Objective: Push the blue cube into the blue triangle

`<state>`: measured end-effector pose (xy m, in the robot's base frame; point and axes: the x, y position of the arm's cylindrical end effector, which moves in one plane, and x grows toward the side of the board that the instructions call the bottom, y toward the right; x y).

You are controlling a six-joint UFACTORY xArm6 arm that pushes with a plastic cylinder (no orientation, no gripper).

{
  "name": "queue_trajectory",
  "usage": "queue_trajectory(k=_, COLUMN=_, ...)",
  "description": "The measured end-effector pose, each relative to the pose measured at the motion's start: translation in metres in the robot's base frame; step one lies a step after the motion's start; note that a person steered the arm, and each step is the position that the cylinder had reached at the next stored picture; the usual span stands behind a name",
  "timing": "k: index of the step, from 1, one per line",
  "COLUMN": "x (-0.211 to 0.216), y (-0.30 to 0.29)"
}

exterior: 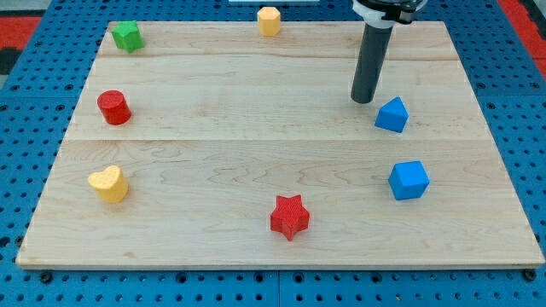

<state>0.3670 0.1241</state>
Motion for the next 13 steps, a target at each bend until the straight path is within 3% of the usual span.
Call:
queue_trajectory(k=4, x=-0.003, y=-0.001)
queue_trajectory(k=6, x=-0.047, y=0.041)
queue_trajectory(k=7, x=0.003, y=0.134)
queue_trajectory(k=8, x=0.113, y=0.173)
queue_trajectory(k=9, x=0.167, y=0.128)
queue_trajectory(k=10, x=0.168, y=0.048)
queue_trajectory(k=11, x=0.155, y=0.006)
queue_trajectory(k=12, x=0.134, y=-0.007)
queue_trajectory(k=13, x=0.152, y=-0.015)
